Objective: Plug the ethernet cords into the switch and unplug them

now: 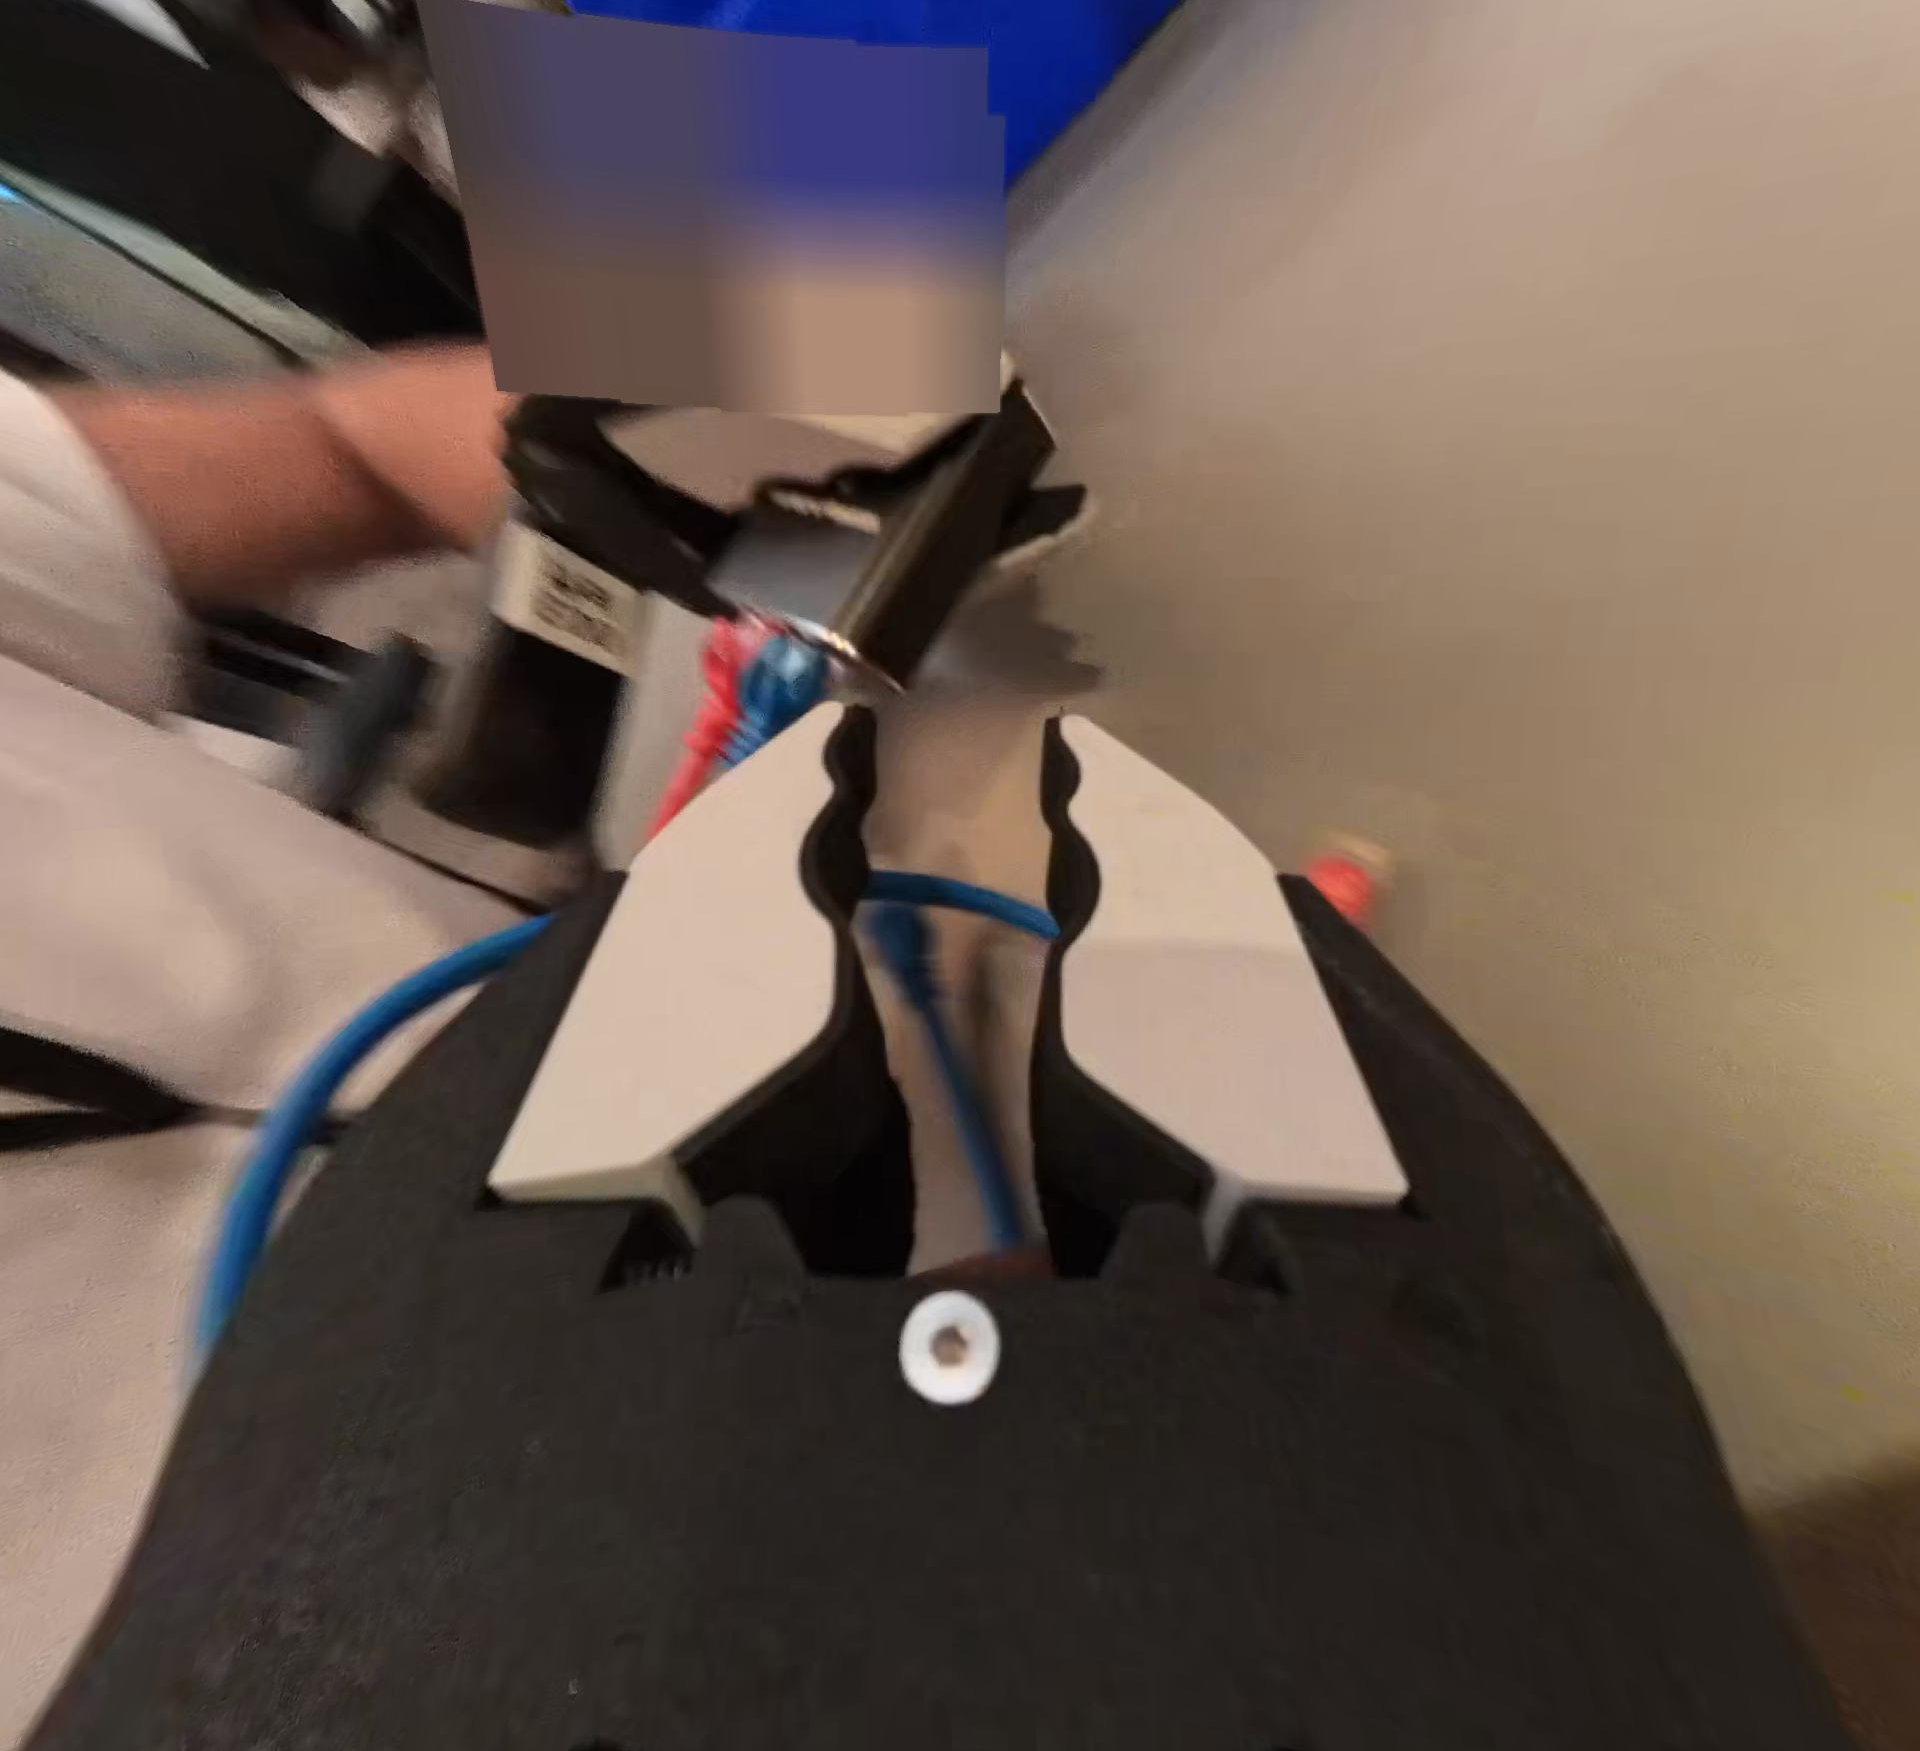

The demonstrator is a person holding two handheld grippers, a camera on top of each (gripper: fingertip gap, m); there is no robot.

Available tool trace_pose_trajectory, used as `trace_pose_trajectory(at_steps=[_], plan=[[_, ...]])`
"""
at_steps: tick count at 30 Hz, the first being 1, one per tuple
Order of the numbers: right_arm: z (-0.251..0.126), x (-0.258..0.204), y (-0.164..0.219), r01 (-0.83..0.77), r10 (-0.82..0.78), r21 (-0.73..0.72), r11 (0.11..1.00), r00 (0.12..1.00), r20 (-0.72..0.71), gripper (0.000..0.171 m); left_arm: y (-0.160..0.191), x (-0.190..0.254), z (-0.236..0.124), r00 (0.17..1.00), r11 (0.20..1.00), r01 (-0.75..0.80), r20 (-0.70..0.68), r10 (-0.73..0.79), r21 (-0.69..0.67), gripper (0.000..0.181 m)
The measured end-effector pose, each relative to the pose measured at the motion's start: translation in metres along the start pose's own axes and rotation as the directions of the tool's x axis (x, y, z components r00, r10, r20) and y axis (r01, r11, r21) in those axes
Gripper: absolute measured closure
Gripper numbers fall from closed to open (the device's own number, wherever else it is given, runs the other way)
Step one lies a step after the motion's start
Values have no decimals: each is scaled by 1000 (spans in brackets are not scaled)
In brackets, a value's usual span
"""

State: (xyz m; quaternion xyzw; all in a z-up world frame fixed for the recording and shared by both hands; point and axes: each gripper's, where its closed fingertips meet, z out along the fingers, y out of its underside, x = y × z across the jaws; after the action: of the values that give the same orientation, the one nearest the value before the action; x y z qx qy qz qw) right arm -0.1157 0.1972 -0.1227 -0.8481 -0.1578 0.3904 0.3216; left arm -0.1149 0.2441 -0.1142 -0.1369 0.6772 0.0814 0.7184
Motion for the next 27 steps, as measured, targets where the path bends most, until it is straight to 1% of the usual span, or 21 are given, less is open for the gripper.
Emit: trace_pose_trajectory(at_steps=[1, 3, 4, 6, 7, 10, 13, 15, 24, 27], plan=[[2, -7, 1, -109, 107, 13, 994, 990, 90, 138, -2, 0, -1, 1000, 1000, -30, 10, 30, -4, 155], [8, -18, 9, -274, 273, -27, 961, 936, 224, 133, -3, 0, -3, 999, 999, -44, 17, 45, -25, 155], [10, -25, 12, -332, 329, -39, 943, 901, 281, 131, -3, 0, -3, 999, 998, -47, 16, 48, -31, 155], [13, -27, 13, -409, 395, -27, 912, 862, 316, 131, -2, 0, -4, 999, 998, -51, 16, 52, -38, 155], [14, -30, 11, -434, 411, -13, 901, 844, 344, 134, -2, 0, -5, 998, 997, -59, 14, 59, -39, 155], [16, -33, 7, -476, 439, 9, 880, 818, 372, 148, -2, 2, -4, 997, 996, -77, 12, 78, -46, 155], [20, -33, 8, -480, 444, 8, 877, 818, 366, 149, -3, 3, -3, 997, 996, -73, 6, 73, -48, 155], [18, -35, 6, -498, 453, 15, 867, 801, 391, 156, -1, 2, -3, 997, 996, -74, 8, 74, -57, 155], [17, -35, 2, -590, 510, 18, 807, 713, 481, 158, 2, -4, -3, 992, 990, -118, 40, 122, -77, 155], [17, -34, 5, -592, 518, -1, 806, 703, 488, 158, 1, -4, -3, 990, 987, -136, 36, 140, -86, 155]])
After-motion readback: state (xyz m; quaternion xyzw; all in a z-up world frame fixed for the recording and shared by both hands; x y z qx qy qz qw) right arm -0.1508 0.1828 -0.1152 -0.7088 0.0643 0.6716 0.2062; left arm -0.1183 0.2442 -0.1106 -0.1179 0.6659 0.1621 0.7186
